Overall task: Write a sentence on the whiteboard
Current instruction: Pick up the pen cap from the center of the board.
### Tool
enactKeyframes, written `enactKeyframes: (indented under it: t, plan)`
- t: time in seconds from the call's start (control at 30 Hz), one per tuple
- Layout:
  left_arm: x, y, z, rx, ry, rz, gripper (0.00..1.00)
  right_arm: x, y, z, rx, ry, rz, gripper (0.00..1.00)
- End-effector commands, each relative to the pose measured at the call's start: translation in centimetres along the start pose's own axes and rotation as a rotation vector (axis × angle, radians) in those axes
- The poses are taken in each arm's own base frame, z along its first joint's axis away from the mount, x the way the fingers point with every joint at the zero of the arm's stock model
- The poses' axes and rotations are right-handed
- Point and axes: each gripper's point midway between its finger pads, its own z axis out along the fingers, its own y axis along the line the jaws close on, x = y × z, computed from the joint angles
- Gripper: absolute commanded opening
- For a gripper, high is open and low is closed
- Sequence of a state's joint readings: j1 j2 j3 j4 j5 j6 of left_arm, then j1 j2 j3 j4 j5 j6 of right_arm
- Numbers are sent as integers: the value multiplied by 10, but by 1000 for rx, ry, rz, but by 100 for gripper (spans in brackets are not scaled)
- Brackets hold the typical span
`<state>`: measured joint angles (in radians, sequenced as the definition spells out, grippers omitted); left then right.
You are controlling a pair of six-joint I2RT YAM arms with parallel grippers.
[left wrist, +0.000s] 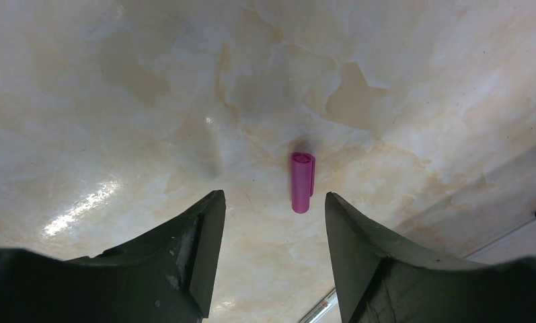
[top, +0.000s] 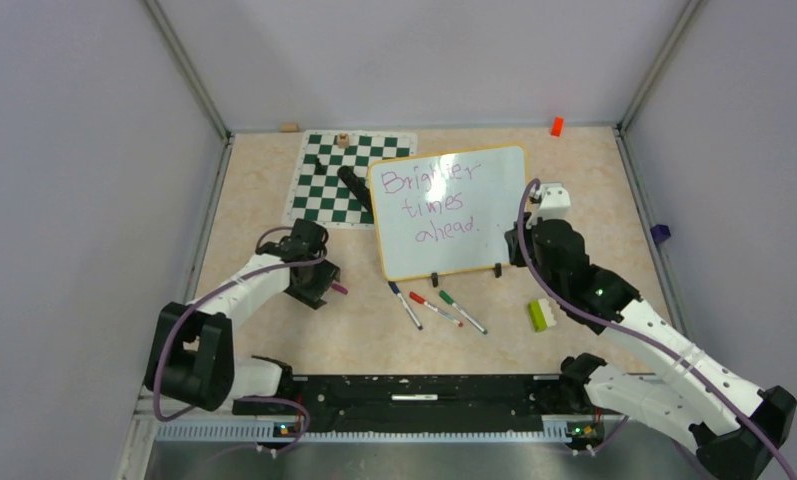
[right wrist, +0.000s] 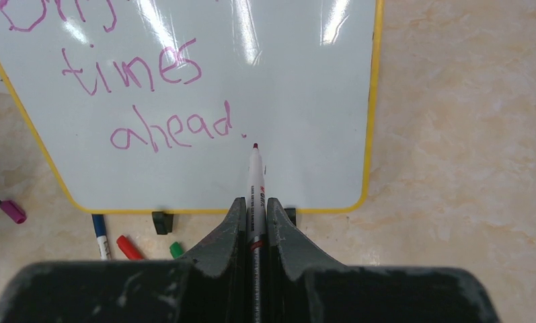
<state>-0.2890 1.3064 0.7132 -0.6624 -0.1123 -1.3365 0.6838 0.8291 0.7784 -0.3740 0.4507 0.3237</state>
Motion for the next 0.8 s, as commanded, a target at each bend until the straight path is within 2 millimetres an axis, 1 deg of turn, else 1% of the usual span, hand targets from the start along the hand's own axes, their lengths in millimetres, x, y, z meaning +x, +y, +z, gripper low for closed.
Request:
enactKeyframes:
  t: [0.0, 0.2, 0.23, 0.3, 0.37, 0.43, 0.47, 0.5, 0.53, 0.57, 0.6, 0.7, 0.73, 0.77]
  plan:
    - [-8, -11, 4, -17, -33, -35, 61, -14, 0, 0, -1, -51, 42, 0]
    - [2, -11, 17, -64, 18, -47, 59, -17, -1, -3, -5, -76, 55, 0]
    - [3, -12, 18, -71, 22, -47, 55, -17, -1, -3, -6, -77, 58, 0]
    - [3, -12, 21, -92, 25, -50, 43, -16, -1, -3, -4, -77, 57, 0]
    - [3, -7, 22, -125, 25, -56, 37, -16, -2, -3, 0, -77, 58, 0]
    - [3, -6, 22, -134, 23, -62, 36, -17, -2, -4, -1, -80, 60, 0]
    - [3, -7, 22, -130, 23, -67, 32, -16, -2, -3, 0, -79, 60, 0]
    - [4, -7, 22, -129, 25, -71, 27, -17, -3, -4, 1, -81, 62, 0]
    - [4, -7, 22, -123, 25, -77, 19, -16, -2, -4, 0, -79, 62, 0]
    - [4, -6, 21, -120, 25, -79, 8, -16, -2, -3, -2, -78, 62, 0]
    - [3, -6, 21, -114, 22, -79, 0, -16, -1, -3, -7, -77, 64, 0]
    - [3, -11, 15, -69, 23, -61, 0, -13, 4, -4, -39, -68, 64, 0]
    - [5, -15, 10, -29, 33, -53, 0, -11, 7, -4, -55, -63, 60, 0]
    - [11, -25, 5, 42, 71, -39, 0, -9, 12, -5, -92, -57, 48, 0]
